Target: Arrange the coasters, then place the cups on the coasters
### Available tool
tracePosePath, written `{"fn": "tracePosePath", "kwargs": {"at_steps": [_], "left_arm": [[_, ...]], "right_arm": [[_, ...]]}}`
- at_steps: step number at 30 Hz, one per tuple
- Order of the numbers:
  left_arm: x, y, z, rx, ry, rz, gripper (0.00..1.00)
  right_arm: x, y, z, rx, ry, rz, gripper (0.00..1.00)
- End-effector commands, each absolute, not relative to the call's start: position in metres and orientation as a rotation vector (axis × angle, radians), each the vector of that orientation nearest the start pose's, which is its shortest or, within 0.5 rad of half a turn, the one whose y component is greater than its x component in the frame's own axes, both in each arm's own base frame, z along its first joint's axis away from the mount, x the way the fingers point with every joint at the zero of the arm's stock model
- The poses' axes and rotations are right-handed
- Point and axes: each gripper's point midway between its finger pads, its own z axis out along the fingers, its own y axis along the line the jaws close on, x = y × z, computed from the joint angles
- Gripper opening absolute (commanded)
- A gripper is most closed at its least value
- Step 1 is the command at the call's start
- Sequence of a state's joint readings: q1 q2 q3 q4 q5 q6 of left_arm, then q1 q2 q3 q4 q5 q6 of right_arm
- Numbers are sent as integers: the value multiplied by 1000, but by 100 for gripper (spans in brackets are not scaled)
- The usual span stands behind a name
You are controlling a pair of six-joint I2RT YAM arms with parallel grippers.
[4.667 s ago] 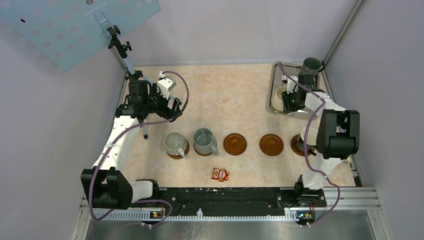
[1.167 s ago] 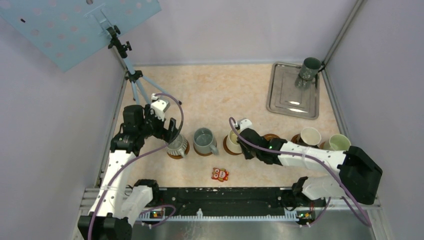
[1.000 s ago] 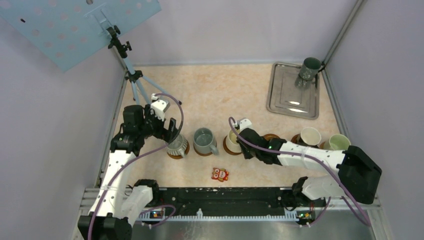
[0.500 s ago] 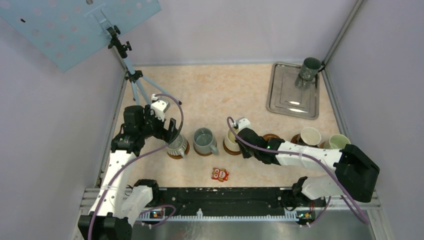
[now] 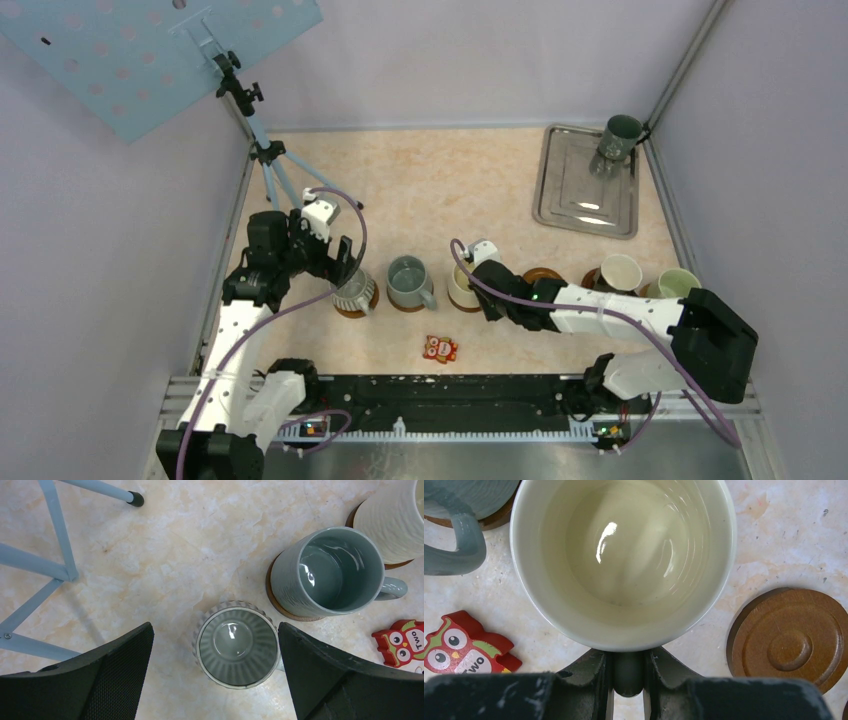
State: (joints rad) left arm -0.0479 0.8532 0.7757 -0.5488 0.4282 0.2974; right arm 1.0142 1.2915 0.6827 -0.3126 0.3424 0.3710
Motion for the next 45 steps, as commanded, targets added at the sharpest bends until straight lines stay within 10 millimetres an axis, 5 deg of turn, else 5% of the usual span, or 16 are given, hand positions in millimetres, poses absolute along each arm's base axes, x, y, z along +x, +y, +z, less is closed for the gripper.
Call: {"fn": "tracePosePath", "kwargs": {"at_steps": [1, 8, 12, 17, 28, 38, 45], "left_arm": [[268, -75, 184, 607, 2030, -309, 99], [268, -74, 182, 605, 2033, -304, 99], [268, -73, 183, 602, 2032, -296, 99], [267, -72, 183, 607, 2028, -286, 99], [267, -72, 183, 608, 2024, -288, 99], [268, -72, 184, 607, 2020, -288, 99], [268, -72, 184, 605, 2022, -287, 99]], "right_arm": [[197, 247, 79, -625, 2292, 255, 0], [199, 247, 77, -639, 2289, 232, 3], [194, 249, 76, -653, 2305, 253, 40], [193, 252, 82, -656, 2310, 271, 53], [187, 249, 95, -686, 2324, 280, 51], [187, 241, 100, -682, 2330, 239, 26], [188, 239, 103, -674, 2334, 222, 23]]}}
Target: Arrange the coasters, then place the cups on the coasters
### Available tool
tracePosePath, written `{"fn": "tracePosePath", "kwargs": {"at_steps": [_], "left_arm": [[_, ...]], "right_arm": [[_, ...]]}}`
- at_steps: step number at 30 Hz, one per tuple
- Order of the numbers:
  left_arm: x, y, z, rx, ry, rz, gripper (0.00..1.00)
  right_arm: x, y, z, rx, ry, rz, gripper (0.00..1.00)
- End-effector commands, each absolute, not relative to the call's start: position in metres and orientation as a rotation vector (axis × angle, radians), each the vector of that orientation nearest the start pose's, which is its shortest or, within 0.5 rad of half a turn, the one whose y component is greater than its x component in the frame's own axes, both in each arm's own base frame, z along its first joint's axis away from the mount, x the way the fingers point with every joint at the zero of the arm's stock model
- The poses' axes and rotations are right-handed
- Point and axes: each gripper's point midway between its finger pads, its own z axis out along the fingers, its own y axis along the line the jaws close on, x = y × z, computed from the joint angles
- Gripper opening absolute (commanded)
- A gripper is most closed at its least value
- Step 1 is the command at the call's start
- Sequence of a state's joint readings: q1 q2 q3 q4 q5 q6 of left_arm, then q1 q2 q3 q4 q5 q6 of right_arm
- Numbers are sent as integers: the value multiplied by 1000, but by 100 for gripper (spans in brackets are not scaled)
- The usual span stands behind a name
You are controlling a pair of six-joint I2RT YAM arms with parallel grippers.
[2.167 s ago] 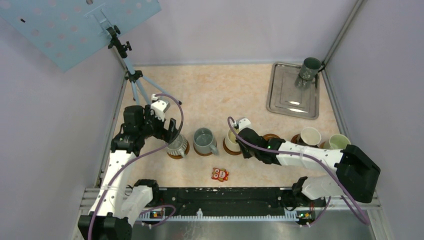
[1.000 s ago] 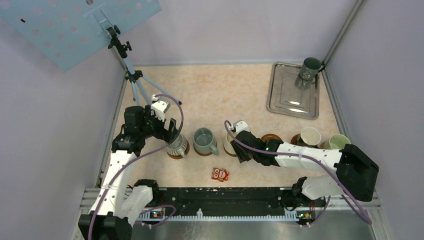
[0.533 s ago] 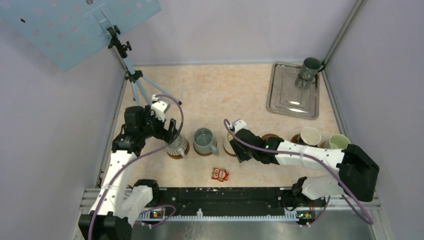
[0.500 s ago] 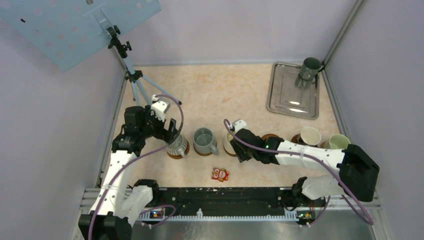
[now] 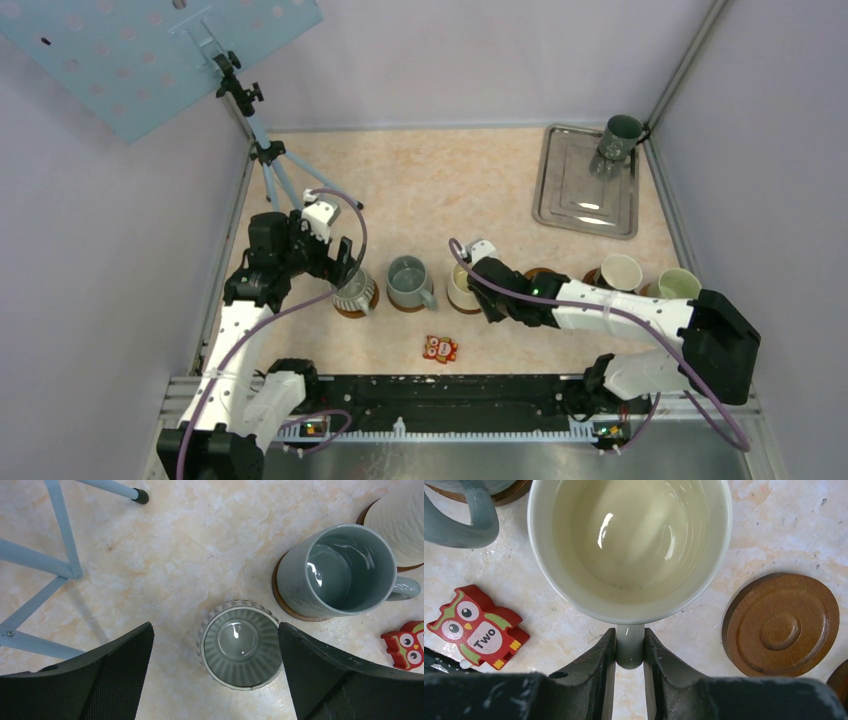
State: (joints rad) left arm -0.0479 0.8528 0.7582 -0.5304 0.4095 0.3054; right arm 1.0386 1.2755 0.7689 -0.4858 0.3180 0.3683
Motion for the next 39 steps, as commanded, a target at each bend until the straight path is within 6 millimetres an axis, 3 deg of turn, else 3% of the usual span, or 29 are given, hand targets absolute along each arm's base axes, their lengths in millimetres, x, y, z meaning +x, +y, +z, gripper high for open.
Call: {"fn": "tracePosePath", "kwargs": {"at_steps": [1, 7, 8, 11, 13, 17, 20, 24, 25, 31, 39], "left_arm": [[268, -72, 183, 606, 2023, -287, 99], [269, -72, 181, 605, 2028, -287, 99], [269, -72, 181, 606, 2029, -288, 99], [269, -72, 182, 606, 2026, -288, 99], [269, -73, 183, 609, 2023, -290, 99], [269, -75, 189, 622, 2013, -302, 99], [270, -77, 194, 649, 2006, -314, 99], [274, -80, 197, 692, 2031, -333, 99], [277, -83, 199, 720, 2045, -360, 99], [294, -93, 216, 775, 1996, -405, 99], [319, -95, 224, 797, 1995, -408, 99]], "right_arm": [[188, 239, 103, -675, 2336, 222, 20], [187, 240, 102, -677, 2342, 228, 19], [186, 239, 101, -678, 2344, 226, 23], [187, 240, 103, -684, 2337, 229, 52], [188, 242, 106, -688, 2324, 235, 64], [197, 247, 124, -697, 2266, 238, 84], [210, 249, 145, -697, 2192, 207, 88], [236, 252, 184, -683, 2076, 153, 89], [258, 257, 213, -654, 2079, 267, 88], [313, 244, 243, -631, 2143, 459, 86], [398, 165, 284, -535, 2083, 485, 86]]}}
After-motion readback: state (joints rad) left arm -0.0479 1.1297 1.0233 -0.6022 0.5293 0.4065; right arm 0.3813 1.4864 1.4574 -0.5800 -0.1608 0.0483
